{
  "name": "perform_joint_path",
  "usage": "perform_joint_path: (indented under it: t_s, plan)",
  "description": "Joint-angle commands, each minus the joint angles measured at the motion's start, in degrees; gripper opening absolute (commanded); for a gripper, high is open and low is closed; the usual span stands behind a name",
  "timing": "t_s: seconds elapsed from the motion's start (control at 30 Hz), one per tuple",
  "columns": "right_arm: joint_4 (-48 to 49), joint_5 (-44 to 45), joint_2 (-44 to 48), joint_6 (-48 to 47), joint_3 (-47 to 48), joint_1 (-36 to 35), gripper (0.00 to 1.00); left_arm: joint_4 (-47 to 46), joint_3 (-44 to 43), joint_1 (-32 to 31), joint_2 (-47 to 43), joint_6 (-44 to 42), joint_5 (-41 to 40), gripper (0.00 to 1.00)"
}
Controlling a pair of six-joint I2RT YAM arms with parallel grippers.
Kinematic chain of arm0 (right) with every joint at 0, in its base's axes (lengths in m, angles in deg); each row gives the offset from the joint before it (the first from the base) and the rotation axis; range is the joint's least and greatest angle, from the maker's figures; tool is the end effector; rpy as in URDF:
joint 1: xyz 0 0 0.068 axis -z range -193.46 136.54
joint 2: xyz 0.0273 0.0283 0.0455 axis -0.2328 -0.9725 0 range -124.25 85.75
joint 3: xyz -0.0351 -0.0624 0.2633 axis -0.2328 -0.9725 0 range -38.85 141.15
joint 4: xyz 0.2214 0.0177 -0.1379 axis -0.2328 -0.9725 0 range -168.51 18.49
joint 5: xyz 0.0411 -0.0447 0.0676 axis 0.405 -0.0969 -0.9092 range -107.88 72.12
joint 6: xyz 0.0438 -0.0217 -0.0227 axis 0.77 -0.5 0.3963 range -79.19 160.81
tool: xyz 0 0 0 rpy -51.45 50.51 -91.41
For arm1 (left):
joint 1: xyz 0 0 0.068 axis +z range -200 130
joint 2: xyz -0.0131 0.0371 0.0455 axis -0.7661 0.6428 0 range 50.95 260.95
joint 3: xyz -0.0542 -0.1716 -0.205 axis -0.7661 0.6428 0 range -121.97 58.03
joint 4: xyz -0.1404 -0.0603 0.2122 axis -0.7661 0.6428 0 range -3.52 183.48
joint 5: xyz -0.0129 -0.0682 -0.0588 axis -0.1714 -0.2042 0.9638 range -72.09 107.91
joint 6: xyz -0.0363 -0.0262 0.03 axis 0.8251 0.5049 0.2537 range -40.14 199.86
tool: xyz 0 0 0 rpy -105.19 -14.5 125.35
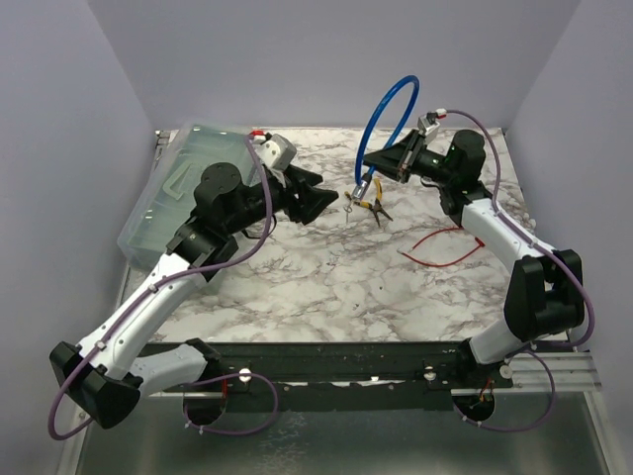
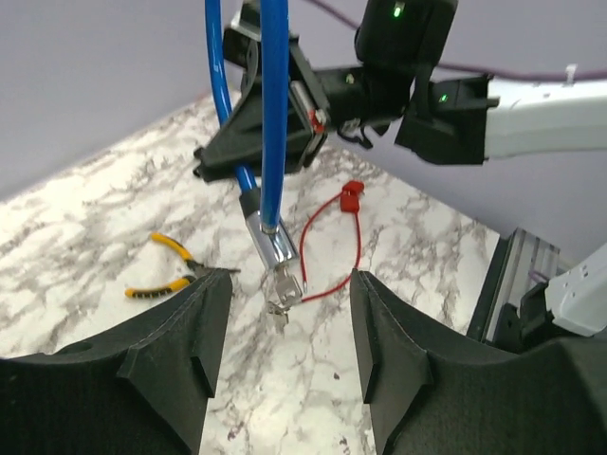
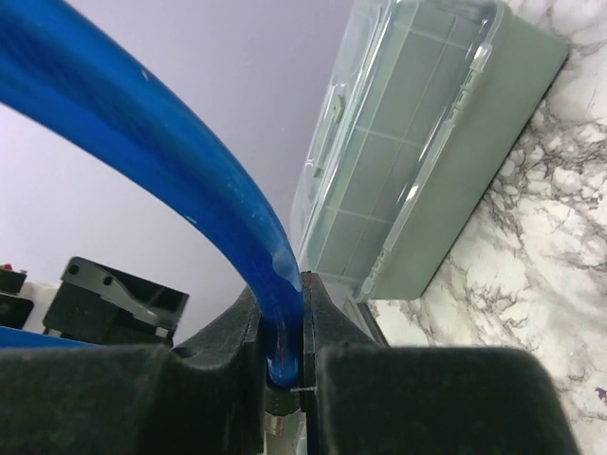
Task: Lock with the key
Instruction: Lock the lock.
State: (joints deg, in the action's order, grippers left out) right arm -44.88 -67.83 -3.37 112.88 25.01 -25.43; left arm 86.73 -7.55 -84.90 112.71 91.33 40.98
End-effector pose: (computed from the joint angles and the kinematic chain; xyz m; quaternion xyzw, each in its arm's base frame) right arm 0.3464 0.1011 0.3295 0.0557 0.6994 0.6533 0.2844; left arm 0.1906 -0.1500 0.4289 0.2789 0.6274 -0.4070 0.6025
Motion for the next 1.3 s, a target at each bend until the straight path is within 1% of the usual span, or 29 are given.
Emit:
perform_joint_path:
  t_s: [0.0, 0.1, 0.27, 0.4, 0.83, 1.17, 1.27]
  plan:
    - [-1.3, 2.7, -0.3, -1.9, 3.4, 0.4, 0.01, 3.4, 0.9, 0.2, 3.4, 0.3, 2.8, 0.57]
    - [-2.7, 3.6, -0.3, -2.9, 3.9, 0.5, 0.01, 3.4, -0.5, 0.2, 6.3, 2.4, 5.2, 0.55]
    - [-4.2, 4.9, -0.2, -3.9, 4.8, 0.6, 0.01, 2.2, -1.0, -0.1, 8.9, 4.6, 6.3, 0.53]
    - [-4.9, 5.6, -0.2, -4.5, 5.1, 0.6, 0.01, 1.2, -1.1, -0.5, 9.9, 5.8, 5.7, 0.52]
    - [-4.5, 6.0, -0.1, -4.2, 4.4, 0.6, 0.01, 0.5, -2.9, -2.1, 13.7, 7.9, 2.1, 0.46]
    - [-2.6, 5.2, 0.3, -2.8, 3.7, 0.6, 0.01, 0.9, -4.0, -2.4, 15.4, 7.8, -2.6, 0.37]
    - [-2.1, 5.0, 0.6, -2.0, 3.3, 0.6, 0.01, 1.1, -4.4, -2.5, 16.0, 9.1, -2.2, 0.29]
